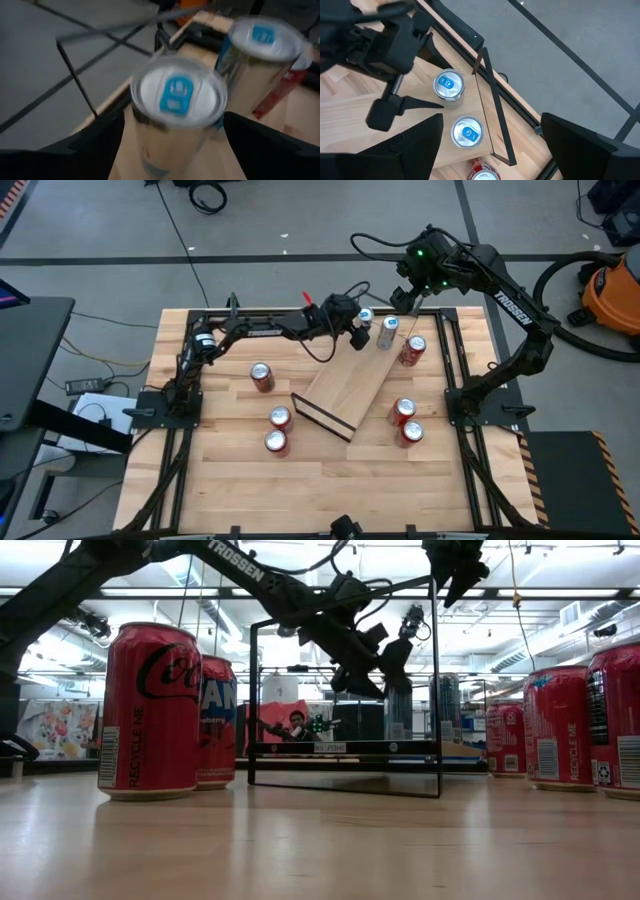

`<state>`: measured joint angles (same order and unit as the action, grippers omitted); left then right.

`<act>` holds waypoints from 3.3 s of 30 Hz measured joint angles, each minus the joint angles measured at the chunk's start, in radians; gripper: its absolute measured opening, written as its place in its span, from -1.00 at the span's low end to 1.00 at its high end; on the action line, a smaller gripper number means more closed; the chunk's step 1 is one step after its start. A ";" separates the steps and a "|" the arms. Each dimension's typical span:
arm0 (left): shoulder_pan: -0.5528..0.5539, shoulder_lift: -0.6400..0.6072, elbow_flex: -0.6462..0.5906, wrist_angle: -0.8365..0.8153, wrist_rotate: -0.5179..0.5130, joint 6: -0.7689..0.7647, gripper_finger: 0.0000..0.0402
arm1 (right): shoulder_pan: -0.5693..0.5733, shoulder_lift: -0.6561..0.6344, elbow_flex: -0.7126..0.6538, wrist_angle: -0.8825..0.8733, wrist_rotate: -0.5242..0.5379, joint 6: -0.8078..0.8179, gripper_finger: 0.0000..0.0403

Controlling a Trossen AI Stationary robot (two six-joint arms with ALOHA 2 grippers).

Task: Place canned beverage on shelf
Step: Adjust the blue soda can on the shelf, then put the left red-white soda can on the shelf

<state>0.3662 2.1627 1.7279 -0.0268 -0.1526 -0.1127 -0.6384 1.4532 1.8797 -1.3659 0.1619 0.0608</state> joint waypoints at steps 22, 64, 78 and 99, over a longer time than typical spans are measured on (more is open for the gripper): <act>0.003 -0.278 0.002 -0.511 0.009 0.050 0.79 | -0.005 -0.012 -0.109 -0.190 -0.131 -0.034 0.71; -0.056 -0.888 -0.555 -0.987 0.178 -0.281 0.34 | 0.061 -0.208 -0.454 0.193 -0.106 0.235 0.71; -0.049 -0.797 -0.644 -0.972 0.121 -0.235 0.94 | 0.061 -0.208 -0.454 0.191 -0.136 0.221 0.71; -0.052 -0.674 -0.644 -0.987 0.086 0.133 0.79 | 0.061 -0.208 -0.454 0.191 -0.156 0.217 0.71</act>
<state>0.3145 1.4883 1.0843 -1.0133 -0.0665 0.0198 -0.5770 1.2449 1.4261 -1.1749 0.0059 0.2774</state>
